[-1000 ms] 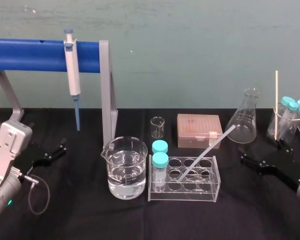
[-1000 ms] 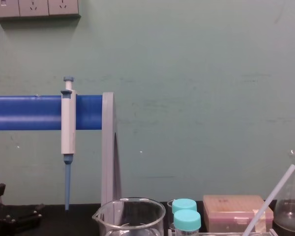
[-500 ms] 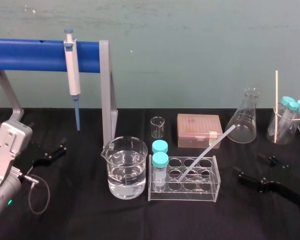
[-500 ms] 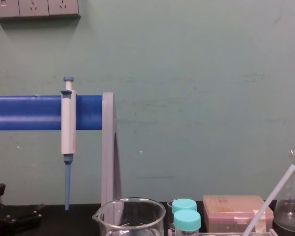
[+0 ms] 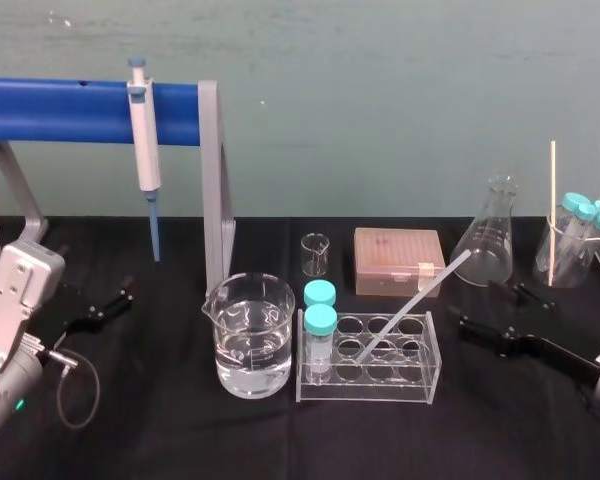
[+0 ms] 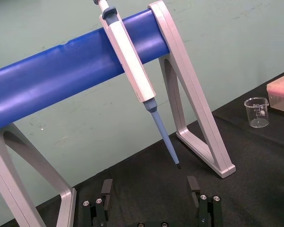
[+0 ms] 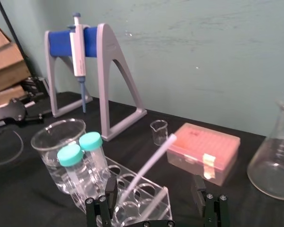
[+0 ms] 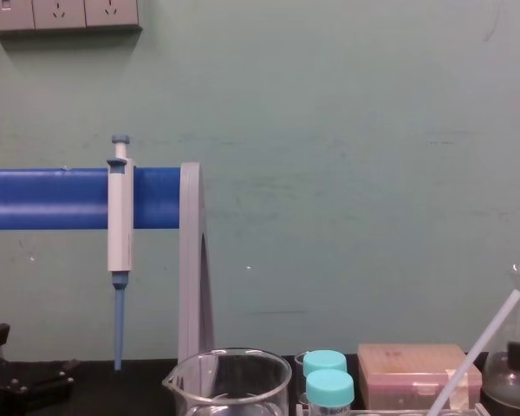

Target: Pick up the stirring rod with one hand, then place it down.

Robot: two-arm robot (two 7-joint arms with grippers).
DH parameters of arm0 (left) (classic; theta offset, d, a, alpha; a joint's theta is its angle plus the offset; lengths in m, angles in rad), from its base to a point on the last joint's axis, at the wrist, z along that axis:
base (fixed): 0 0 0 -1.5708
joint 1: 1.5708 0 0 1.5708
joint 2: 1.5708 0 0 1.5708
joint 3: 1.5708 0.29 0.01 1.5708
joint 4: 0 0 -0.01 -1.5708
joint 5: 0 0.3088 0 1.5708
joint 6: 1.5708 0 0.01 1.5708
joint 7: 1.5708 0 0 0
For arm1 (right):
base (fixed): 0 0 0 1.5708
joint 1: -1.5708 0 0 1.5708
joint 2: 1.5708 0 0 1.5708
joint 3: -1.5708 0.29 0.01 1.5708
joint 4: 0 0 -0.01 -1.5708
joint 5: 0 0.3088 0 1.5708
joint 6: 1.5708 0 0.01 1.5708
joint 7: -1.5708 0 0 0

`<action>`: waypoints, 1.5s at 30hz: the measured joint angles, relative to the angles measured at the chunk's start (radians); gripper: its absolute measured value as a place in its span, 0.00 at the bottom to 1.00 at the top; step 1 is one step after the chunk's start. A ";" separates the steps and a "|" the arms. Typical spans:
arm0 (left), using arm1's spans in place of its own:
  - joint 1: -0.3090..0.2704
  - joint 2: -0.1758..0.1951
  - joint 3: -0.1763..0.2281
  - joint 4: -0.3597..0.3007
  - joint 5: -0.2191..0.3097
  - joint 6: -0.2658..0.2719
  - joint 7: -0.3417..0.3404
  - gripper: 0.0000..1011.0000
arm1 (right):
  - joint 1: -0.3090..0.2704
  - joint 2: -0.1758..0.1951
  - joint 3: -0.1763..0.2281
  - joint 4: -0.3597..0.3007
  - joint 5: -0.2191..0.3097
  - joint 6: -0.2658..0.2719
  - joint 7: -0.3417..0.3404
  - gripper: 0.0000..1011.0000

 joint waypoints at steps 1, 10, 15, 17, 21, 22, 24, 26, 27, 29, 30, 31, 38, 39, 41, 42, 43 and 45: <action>0.000 0.000 0.000 0.000 0.000 0.000 0.000 0.99 | 0.008 -0.004 -0.004 0.006 0.003 0.002 0.004 0.99; 0.000 0.000 0.000 0.000 0.000 0.000 0.000 0.99 | 0.102 -0.056 -0.054 0.096 0.044 0.022 0.028 0.99; 0.000 0.000 0.000 0.000 0.000 0.000 0.000 0.99 | 0.141 -0.076 -0.085 0.137 0.063 0.027 0.043 0.99; 0.000 0.000 0.000 0.000 0.000 0.000 0.000 0.99 | 0.150 -0.080 -0.094 0.147 0.067 0.027 0.046 0.99; 0.000 0.000 0.000 0.000 0.000 0.000 0.000 0.99 | 0.171 -0.089 -0.113 0.170 0.074 0.029 0.051 0.99; 0.000 0.000 0.000 0.000 0.000 0.000 0.000 0.99 | 0.179 -0.093 -0.120 0.179 0.076 0.029 0.053 0.99; 0.000 0.000 0.000 0.000 0.000 0.000 0.000 0.99 | 0.188 -0.096 -0.129 0.188 0.079 0.029 0.055 0.99; 0.000 0.000 0.000 0.000 0.000 0.000 0.000 0.99 | 0.194 -0.098 -0.134 0.193 0.082 0.028 0.057 0.99; 0.000 0.000 0.000 0.000 0.000 0.000 0.000 0.99 | 0.197 -0.098 -0.136 0.196 0.083 0.028 0.057 0.99; 0.000 0.000 0.000 0.000 0.000 0.000 0.000 0.99 | 0.204 -0.099 -0.142 0.202 0.084 0.027 0.058 0.99; 0.000 0.000 0.000 0.000 0.000 0.000 0.000 0.99 | 0.206 -0.099 -0.144 0.203 0.084 0.025 0.059 0.99; 0.000 0.000 0.000 0.000 0.000 0.000 0.000 0.99 | 0.210 -0.099 -0.149 0.207 0.084 0.022 0.059 0.99; 0.000 0.000 0.000 0.000 0.000 0.000 0.000 0.99 | 0.209 -0.100 -0.148 0.207 0.083 0.021 0.059 0.99; 0.000 0.000 0.000 0.000 0.000 0.000 0.000 0.99 | 0.209 -0.100 -0.148 0.207 0.084 0.021 0.059 0.99; 0.000 0.000 0.000 0.000 0.000 0.000 0.000 0.99 | 0.209 -0.100 -0.147 0.207 0.084 0.021 0.059 0.99; 0.000 0.000 0.000 0.000 0.000 0.000 0.000 0.99 | 0.209 -0.100 -0.147 0.207 0.084 0.021 0.059 0.99; 0.000 0.000 0.000 0.000 0.000 0.000 0.000 0.99 | 0.209 -0.100 -0.147 0.207 0.084 0.021 0.059 0.99; 0.000 0.000 0.000 0.000 0.000 0.000 0.000 0.99 | 0.209 -0.100 -0.147 0.207 0.084 0.021 0.059 0.97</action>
